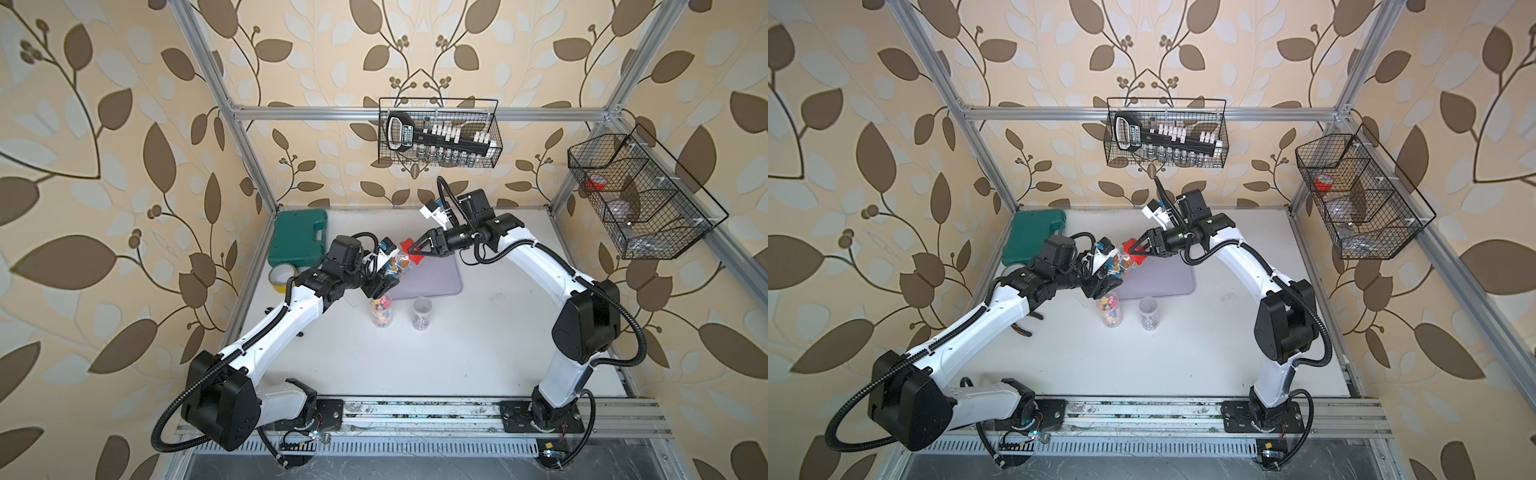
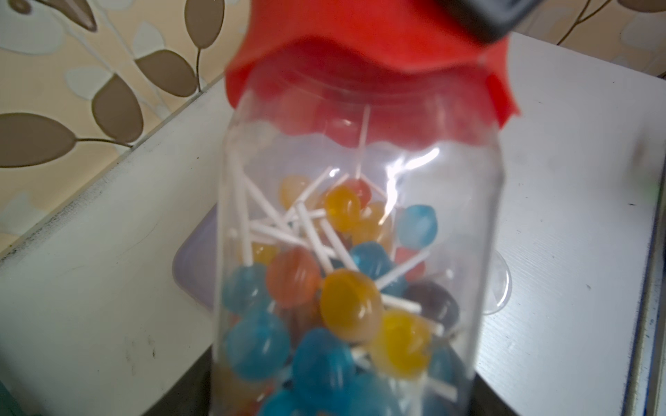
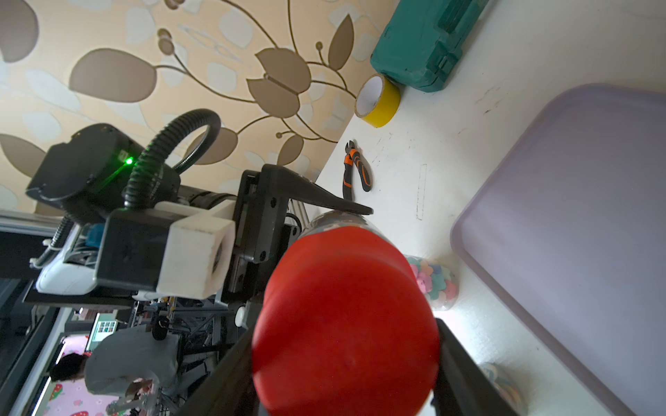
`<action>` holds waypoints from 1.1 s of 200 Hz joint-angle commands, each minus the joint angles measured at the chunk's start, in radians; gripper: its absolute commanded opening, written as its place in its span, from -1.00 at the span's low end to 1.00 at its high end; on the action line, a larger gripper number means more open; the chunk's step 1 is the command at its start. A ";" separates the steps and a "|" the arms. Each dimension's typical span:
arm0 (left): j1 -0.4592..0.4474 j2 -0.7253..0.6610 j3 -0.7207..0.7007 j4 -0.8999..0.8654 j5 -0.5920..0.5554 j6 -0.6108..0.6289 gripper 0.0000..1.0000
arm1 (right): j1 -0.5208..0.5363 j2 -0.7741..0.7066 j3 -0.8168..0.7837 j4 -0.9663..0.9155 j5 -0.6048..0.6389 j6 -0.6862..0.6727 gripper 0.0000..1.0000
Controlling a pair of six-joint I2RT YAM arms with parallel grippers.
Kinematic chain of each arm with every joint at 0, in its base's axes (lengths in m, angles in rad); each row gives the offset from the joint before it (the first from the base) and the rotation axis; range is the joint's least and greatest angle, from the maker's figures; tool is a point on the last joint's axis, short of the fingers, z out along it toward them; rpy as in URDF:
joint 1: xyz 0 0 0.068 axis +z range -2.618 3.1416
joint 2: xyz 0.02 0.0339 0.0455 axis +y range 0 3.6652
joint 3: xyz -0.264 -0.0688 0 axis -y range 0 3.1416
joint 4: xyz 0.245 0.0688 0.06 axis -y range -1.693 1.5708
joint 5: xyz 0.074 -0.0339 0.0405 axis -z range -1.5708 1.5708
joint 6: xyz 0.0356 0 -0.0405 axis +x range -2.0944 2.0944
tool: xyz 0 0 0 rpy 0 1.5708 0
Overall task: Pour the candies out of the jar
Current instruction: Unscrew the lid from the jar.
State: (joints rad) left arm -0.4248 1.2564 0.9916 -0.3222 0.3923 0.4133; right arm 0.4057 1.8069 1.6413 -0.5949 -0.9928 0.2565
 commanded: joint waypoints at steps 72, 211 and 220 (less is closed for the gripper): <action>0.051 0.041 0.100 0.041 0.401 -0.098 0.37 | -0.027 -0.091 -0.077 0.061 -0.261 -0.308 0.10; 0.087 0.098 0.148 0.000 0.624 -0.134 0.38 | -0.052 -0.145 -0.092 0.079 -0.303 -0.369 0.07; 0.087 0.099 0.149 -0.003 0.625 -0.131 0.38 | -0.056 -0.148 -0.092 0.082 -0.300 -0.363 0.07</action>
State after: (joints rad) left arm -0.3447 1.3525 1.0843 -0.3725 0.9478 0.2684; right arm 0.3500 1.7061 1.5639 -0.5114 -1.2209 -0.0914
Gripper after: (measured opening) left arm 0.729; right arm 0.598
